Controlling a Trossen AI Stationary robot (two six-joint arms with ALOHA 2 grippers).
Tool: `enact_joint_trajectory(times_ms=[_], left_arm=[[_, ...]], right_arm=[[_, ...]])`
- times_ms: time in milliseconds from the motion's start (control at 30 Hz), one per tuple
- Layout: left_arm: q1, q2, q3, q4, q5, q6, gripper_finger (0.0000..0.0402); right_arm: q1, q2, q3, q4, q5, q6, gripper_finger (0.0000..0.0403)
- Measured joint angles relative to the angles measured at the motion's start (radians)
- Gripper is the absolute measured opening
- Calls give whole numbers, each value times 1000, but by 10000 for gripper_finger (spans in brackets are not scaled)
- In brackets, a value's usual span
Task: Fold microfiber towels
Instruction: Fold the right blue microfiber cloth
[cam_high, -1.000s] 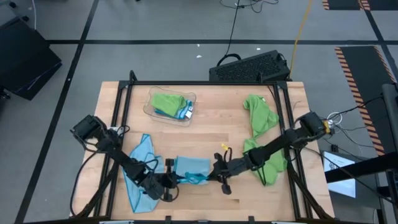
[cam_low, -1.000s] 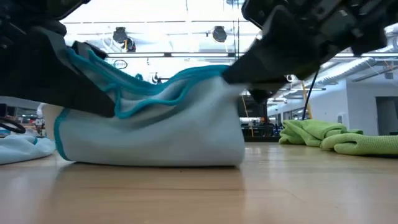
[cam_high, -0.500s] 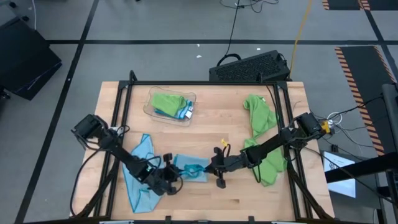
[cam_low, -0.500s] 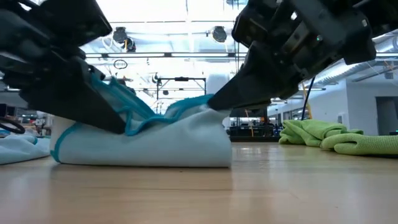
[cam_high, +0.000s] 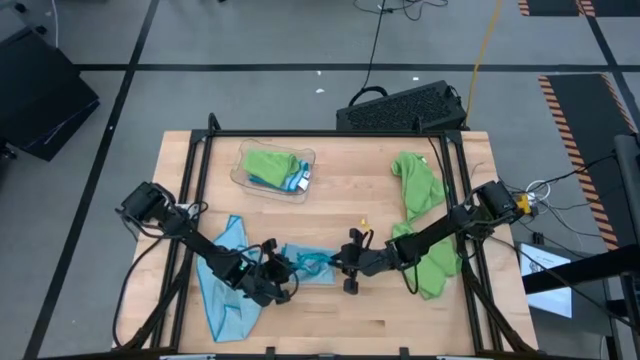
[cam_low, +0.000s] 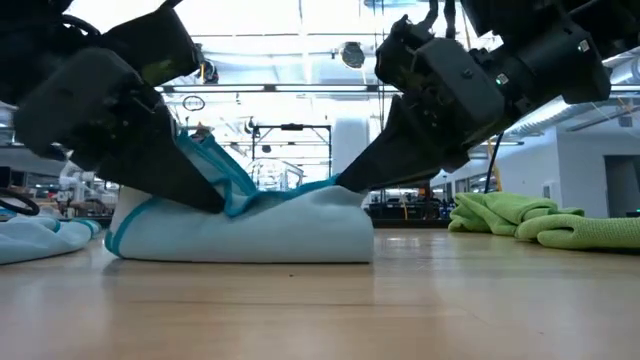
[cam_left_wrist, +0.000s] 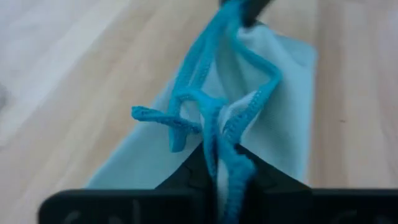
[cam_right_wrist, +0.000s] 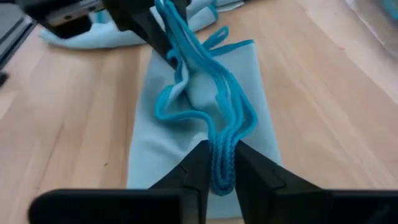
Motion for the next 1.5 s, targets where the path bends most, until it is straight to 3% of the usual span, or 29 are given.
enact_joint_trajectory(times_ms=[333,500,767,933,1100,1267,1367,1500], left_arm=[[0,0,0,-81,-93,-83,165],[4,-26,0,-84,-191,-63,204],[10,-172,0,-161,-208,-68,211],[-13,-194,1,-89,-170,56,212],[-6,-184,0,-186,-140,8,212],[20,-184,0,-260,-94,-99,212],[36,-184,0,-245,-28,-96,212],[59,-184,0,-239,-12,-89,212]], right_arm=[[1,-2,0,-7,110,46,173],[4,-32,0,-34,145,-5,202],[31,-66,0,-48,-135,-99,181],[29,-65,0,-187,-104,-101,142],[30,-65,0,-242,-40,-101,120],[18,-65,-7,-259,24,-126,146],[-1,-65,-28,-255,-17,-131,166],[-18,-64,-48,-198,-80,-141,174]])
